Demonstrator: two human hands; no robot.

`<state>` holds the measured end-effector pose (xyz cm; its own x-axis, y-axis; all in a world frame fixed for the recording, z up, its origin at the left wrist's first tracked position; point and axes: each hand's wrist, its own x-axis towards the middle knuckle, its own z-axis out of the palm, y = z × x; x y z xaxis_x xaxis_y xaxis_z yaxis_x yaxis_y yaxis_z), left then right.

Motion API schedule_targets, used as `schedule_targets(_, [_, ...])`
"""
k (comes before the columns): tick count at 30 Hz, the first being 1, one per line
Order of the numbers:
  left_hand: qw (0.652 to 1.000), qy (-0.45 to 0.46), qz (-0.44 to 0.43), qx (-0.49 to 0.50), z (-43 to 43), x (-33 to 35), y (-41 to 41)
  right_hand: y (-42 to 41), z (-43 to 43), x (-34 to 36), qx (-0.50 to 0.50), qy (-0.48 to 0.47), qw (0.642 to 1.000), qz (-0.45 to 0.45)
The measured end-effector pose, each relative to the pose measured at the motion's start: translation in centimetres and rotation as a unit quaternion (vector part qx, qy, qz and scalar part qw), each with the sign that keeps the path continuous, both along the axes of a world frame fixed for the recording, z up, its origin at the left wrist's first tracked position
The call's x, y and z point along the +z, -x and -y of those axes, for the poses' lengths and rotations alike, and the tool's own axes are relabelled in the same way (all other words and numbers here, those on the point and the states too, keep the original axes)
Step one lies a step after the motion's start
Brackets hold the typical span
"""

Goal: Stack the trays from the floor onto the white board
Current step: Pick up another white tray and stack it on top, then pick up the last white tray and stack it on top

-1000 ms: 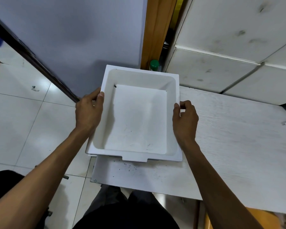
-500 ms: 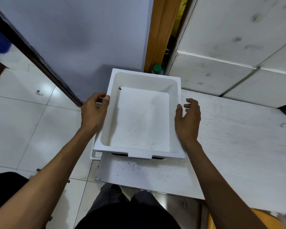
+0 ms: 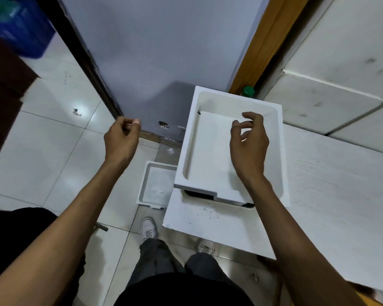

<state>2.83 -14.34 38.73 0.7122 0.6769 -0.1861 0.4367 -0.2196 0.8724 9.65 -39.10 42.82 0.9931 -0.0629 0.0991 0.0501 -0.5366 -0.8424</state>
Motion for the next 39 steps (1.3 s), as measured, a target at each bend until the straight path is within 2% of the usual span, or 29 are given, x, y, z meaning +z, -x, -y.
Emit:
schedule_targets(8, [1.000,0.019,-0.022,0.007,-6.1,-3.6,2.3,1.4,-10.6,-0.2,0.039,-0.029,0.999,-0.009])
schedule_targets(16, [0.996,0.046,-0.071,0.015,-11.9,-9.6,3.0,2.7,-20.1,-7.1,0.074,-0.007,0.997,-0.037])
schedule_targets(20, [0.994,0.051,-0.095,0.013,-14.7,-13.9,2.8,3.3,-22.9,-13.3,0.059,0.006,0.996,-0.073])
schedule_targets(25, [0.989,0.063,-0.134,0.012,-17.1,-21.7,3.6,4.1,-24.4,-22.9,-0.049,-0.021,0.984,-0.170])
schedule_targets(39, [0.971,0.067,-0.223,-0.046,-18.1,-50.1,6.4,5.5,-25.3,-51.4,-0.145,0.012,0.945,-0.292])
